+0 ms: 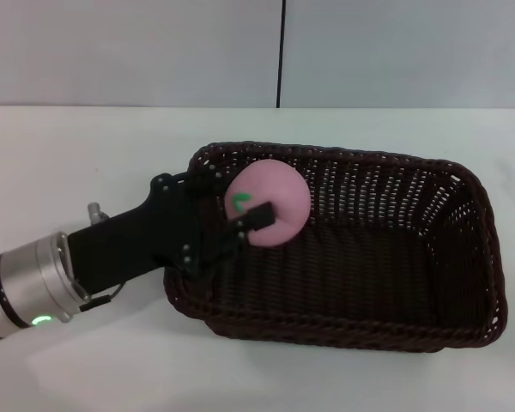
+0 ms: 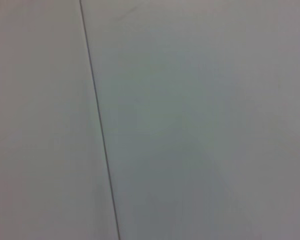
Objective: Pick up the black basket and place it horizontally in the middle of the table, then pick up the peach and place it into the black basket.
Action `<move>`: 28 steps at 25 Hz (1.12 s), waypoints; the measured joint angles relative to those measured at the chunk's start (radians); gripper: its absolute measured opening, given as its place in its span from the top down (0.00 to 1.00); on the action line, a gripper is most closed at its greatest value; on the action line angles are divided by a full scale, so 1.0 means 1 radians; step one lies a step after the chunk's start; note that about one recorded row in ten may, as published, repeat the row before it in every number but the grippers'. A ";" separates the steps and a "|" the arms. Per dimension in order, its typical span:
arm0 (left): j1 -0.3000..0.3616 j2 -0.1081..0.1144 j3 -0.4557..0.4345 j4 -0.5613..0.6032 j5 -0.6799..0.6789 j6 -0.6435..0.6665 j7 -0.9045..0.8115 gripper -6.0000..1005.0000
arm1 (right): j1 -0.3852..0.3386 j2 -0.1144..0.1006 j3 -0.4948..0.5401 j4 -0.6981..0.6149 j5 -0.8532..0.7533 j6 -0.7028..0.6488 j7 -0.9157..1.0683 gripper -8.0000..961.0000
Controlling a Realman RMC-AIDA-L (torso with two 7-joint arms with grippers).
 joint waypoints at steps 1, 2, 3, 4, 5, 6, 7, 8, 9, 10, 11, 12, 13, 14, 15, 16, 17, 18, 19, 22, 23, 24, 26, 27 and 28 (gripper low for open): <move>0.004 0.000 -0.009 -0.009 -0.001 -0.014 0.014 0.61 | -0.001 0.000 0.000 0.003 0.001 0.001 -0.006 0.38; 0.010 0.000 -0.019 -0.014 -0.001 -0.027 0.019 0.58 | -0.002 0.000 0.001 0.007 0.002 0.002 -0.013 0.38; 0.015 0.000 -0.027 -0.017 -0.002 -0.038 0.020 0.55 | -0.002 0.001 0.003 0.012 0.002 0.001 -0.023 0.38; 0.023 0.000 -0.039 -0.019 -0.002 -0.059 0.021 0.52 | -0.002 0.001 0.009 0.024 0.002 -0.002 -0.036 0.38; 0.023 0.000 -0.039 -0.019 -0.002 -0.059 0.021 0.49 | -0.002 0.001 0.009 0.024 0.002 -0.002 -0.036 0.38; 0.028 0.000 -0.043 -0.020 -0.003 -0.068 0.021 0.46 | -0.003 0.001 0.010 0.026 0.003 -0.002 -0.037 0.38; 0.036 0.000 -0.048 -0.022 -0.008 -0.091 0.023 0.44 | -0.003 0.001 0.014 0.031 0.003 0.000 -0.038 0.38; 0.036 0.000 -0.048 -0.022 -0.008 -0.091 0.023 0.41 | -0.003 0.001 0.014 0.031 0.003 0.000 -0.038 0.38; 0.041 0.000 -0.053 -0.025 -0.013 -0.104 0.027 0.38 | -0.002 0.002 0.032 0.050 0.004 0.003 -0.044 0.38; 0.048 0.000 -0.066 -0.031 -0.021 -0.119 0.042 0.35 | -0.002 0.002 0.032 0.050 0.004 0.003 -0.044 0.38; 0.060 0.000 -0.088 -0.041 -0.033 -0.136 0.068 0.32 | 0.000 0.002 0.051 0.067 0.004 0.003 -0.053 0.38; 0.073 0.000 -0.111 -0.051 -0.041 -0.148 0.100 0.30 | 0.003 0.002 0.080 0.091 0.004 0.003 -0.067 0.38; 0.085 0.000 -0.138 -0.062 -0.052 -0.156 0.132 0.27 | 0.006 0.002 0.116 0.124 0.005 0.003 -0.088 0.38; 0.110 0.001 -0.186 -0.081 -0.065 -0.170 0.203 0.25 | 0.012 0.003 0.187 0.188 0.005 0.002 -0.139 0.38; 0.110 0.001 -0.186 -0.081 -0.065 -0.170 0.203 0.22 | 0.012 0.003 0.187 0.188 0.005 0.002 -0.139 0.38; 0.165 0.001 -0.320 -0.129 -0.080 -0.193 0.352 0.20 | 0.014 0.003 0.222 0.222 0.005 0.000 -0.172 0.38; 0.174 0.001 -0.341 -0.136 -0.081 -0.196 0.373 0.20 | 0.015 0.003 0.256 0.255 0.005 -0.001 -0.206 0.38; 0.190 0.001 -0.385 -0.153 -0.083 -0.203 0.414 0.20 | 0.017 0.004 0.287 0.284 0.005 -0.001 -0.244 0.38; 0.208 0.001 -0.439 -0.174 -0.085 -0.210 0.455 0.20 | 0.020 0.005 0.343 0.340 0.005 -0.001 -0.317 0.38; 0.262 0.000 -0.588 -0.235 -0.088 -0.227 0.568 0.20 | 0.026 0.006 0.402 0.399 0.005 0.000 -0.393 0.38; 0.274 0.000 -0.623 -0.249 -0.089 -0.231 0.588 0.20 | 0.029 0.007 0.430 0.428 0.005 0.000 -0.427 0.38; 0.295 0.000 -0.676 -0.271 -0.089 -0.238 0.608 0.20 | 0.033 0.007 0.466 0.465 0.005 0.000 -0.481 0.38; 0.303 0.000 -0.696 -0.279 -0.089 -0.242 0.613 0.20 | 0.036 0.007 0.477 0.477 0.005 0.000 -0.501 0.38; 0.307 0.000 -0.703 -0.281 -0.089 -0.244 0.614 0.20 | 0.038 0.007 0.483 0.485 0.005 0.000 -0.511 0.38; 0.310 0.000 -0.707 -0.282 -0.089 -0.246 0.614 0.20 | 0.039 0.008 0.487 0.491 0.005 0.000 -0.516 0.38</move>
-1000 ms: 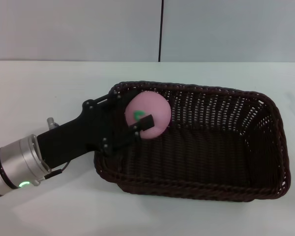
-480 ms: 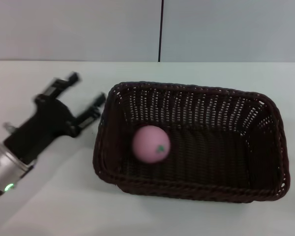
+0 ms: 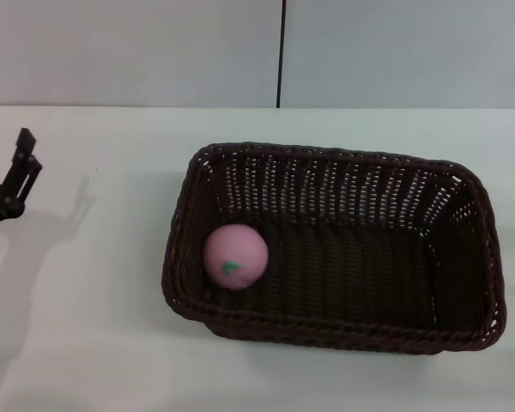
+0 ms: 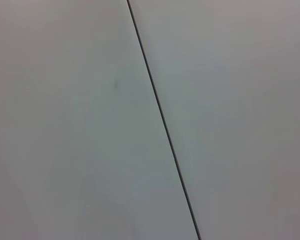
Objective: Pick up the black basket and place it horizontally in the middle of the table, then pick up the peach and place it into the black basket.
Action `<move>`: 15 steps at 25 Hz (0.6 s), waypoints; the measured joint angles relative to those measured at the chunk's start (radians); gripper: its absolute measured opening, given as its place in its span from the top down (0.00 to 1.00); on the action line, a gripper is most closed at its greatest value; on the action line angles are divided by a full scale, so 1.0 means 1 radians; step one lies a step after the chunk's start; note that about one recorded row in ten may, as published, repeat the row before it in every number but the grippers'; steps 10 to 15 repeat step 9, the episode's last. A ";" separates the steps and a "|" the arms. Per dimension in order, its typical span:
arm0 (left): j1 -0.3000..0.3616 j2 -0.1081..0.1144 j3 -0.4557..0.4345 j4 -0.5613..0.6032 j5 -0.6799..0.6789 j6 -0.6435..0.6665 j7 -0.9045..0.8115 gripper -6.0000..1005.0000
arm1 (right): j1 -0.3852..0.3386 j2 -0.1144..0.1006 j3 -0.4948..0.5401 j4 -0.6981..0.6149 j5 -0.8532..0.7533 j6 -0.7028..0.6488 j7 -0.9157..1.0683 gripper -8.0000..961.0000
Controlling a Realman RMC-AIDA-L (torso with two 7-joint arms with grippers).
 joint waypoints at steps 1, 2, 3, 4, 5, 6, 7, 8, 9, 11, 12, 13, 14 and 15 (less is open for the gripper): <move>0.000 0.000 -0.002 0.001 0.000 -0.005 0.001 0.20 | 0.001 0.000 0.004 0.006 0.000 -0.001 0.000 0.38; 0.000 0.000 -0.002 0.001 0.000 -0.005 0.001 0.20 | 0.001 0.000 0.004 0.006 0.000 -0.001 0.000 0.38; 0.000 0.000 -0.002 0.001 0.000 -0.008 0.001 0.20 | 0.001 0.000 0.005 0.008 0.000 -0.002 0.001 0.38; -0.003 0.000 -0.003 0.002 0.000 -0.015 0.001 0.20 | 0.003 0.000 0.006 0.010 0.000 -0.002 0.001 0.38; -0.005 0.000 -0.004 0.002 0.000 -0.022 0.001 0.20 | 0.004 0.000 0.006 0.012 0.000 -0.001 0.001 0.38; -0.007 0.000 -0.005 0.002 0.000 -0.036 0.001 0.20 | 0.007 0.000 0.006 0.013 0.000 0.002 0.001 0.38; -0.007 0.000 -0.005 0.002 0.000 -0.036 0.001 0.20 | 0.007 0.000 0.006 0.013 0.000 0.002 0.001 0.38; -0.006 0.000 -0.005 0.001 0.000 -0.040 0.004 0.20 | 0.008 0.000 0.006 0.013 0.000 0.002 0.001 0.38; -0.006 0.000 -0.005 0.000 0.001 -0.041 0.011 0.20 | 0.008 0.000 0.006 0.012 0.000 -0.001 0.001 0.38; -0.006 0.000 -0.005 0.000 0.001 -0.041 0.011 0.20 | 0.008 0.000 0.006 0.012 0.000 -0.001 0.001 0.38; -0.006 0.000 -0.005 0.000 0.001 -0.041 0.011 0.20 | 0.008 0.000 0.006 0.012 0.000 -0.001 0.001 0.38; -0.006 0.000 -0.005 0.000 0.001 -0.041 0.011 0.20 | 0.008 0.000 0.006 0.012 0.000 -0.001 0.001 0.38; -0.006 0.000 -0.005 0.000 0.001 -0.041 0.011 0.20 | 0.008 0.000 0.006 0.012 0.000 -0.001 0.001 0.38; -0.006 0.000 -0.005 0.000 0.001 -0.041 0.011 0.20 | 0.008 0.000 0.006 0.012 0.000 -0.001 0.001 0.38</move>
